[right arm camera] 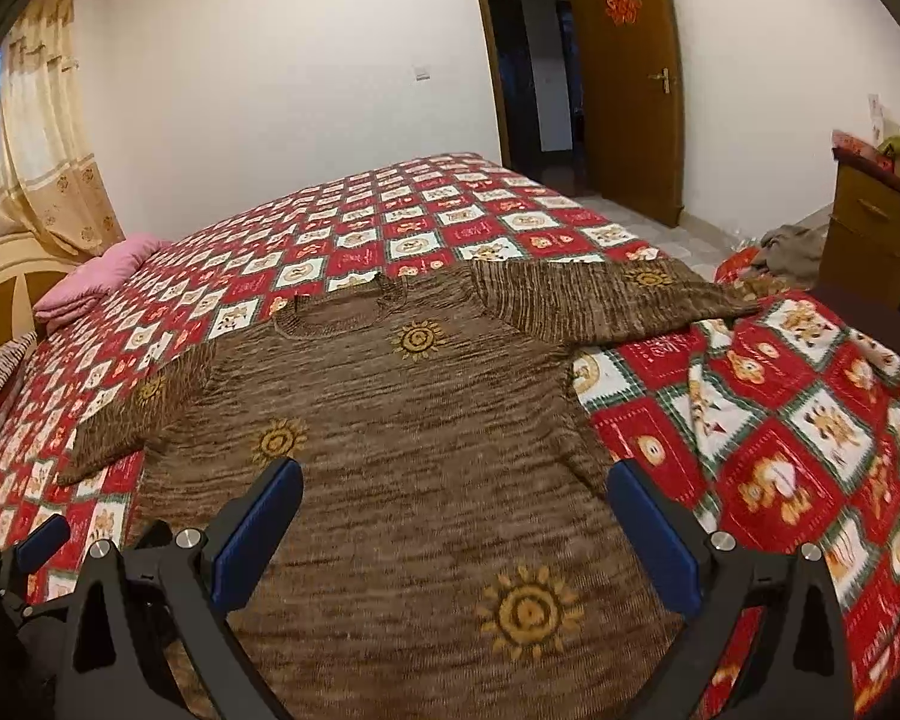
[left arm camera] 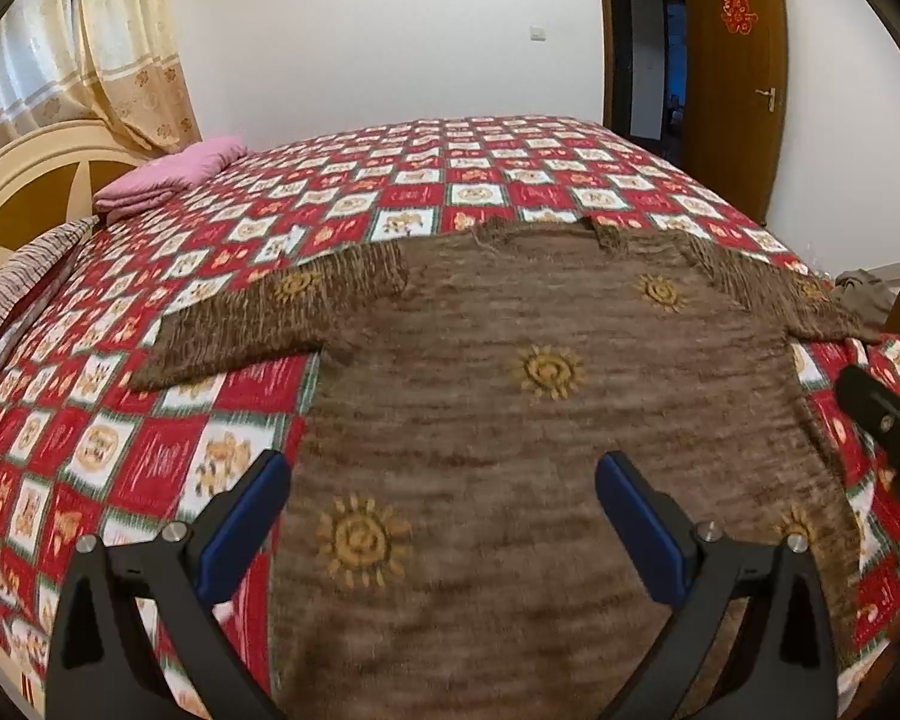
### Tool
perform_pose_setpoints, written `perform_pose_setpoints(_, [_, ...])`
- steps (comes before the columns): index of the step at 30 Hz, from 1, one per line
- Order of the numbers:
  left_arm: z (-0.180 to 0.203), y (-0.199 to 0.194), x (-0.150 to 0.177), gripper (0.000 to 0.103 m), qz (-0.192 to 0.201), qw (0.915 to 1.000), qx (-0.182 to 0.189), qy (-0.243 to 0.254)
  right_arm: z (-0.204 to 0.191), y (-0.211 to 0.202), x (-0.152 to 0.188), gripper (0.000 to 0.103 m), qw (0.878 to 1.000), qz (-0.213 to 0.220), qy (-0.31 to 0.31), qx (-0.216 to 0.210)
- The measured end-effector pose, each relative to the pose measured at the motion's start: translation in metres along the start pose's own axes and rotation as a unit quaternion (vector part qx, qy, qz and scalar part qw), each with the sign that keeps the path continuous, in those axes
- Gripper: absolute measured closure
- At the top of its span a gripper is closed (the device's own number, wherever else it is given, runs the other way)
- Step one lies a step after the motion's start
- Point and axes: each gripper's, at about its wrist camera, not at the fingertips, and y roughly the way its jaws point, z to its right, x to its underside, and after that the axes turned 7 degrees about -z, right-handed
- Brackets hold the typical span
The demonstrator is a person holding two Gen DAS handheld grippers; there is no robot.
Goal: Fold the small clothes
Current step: 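Grasp the sweater sleeve cuff with the right gripper and lift it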
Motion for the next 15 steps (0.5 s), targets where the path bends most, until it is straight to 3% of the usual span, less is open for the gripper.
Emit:
perform_pose_setpoints(3, [-0.015, 0.018, -0.015, 0.0, 0.0, 0.9999, 0.006, -0.014, 0.024, 0.02, -0.018, 0.001, 0.999, -0.013, 0.037, -0.025])
perform_pose_setpoints(7, [-0.035, 0.044, -0.034, 0.0, 0.001, 0.9991, -0.025, -0.035, 0.069, 0.048, -0.045, 0.005, 0.994, -0.026, 0.096, -0.033])
perform_pose_setpoints(8, [-0.04, 0.052, -0.039, 0.0, 0.002, 0.9986, -0.033, -0.042, 0.085, 0.056, -0.055, 0.009, 0.993, -0.022, 0.107, -0.037])
perform_pose_setpoints(10, [-0.047, 0.065, -0.045, 0.0, 0.005, 0.9975, -0.048, -0.051, 0.111, 0.07, -0.073, 0.038, 0.99, -0.03, 0.129, -0.052])
perform_pose_setpoints(12, [-0.05, 0.078, -0.048, 0.0, 0.005, 0.997, -0.06, -0.05, 0.158, 0.091, -0.092, 0.047, 0.977, -0.052, 0.194, -0.066])
perform_pose_setpoints(15, [-0.052, 0.097, -0.046, 0.0, 0.002, 0.9957, -0.078, -0.05, 0.228, 0.11, -0.105, 0.047, 0.95, -0.061, 0.295, -0.083])
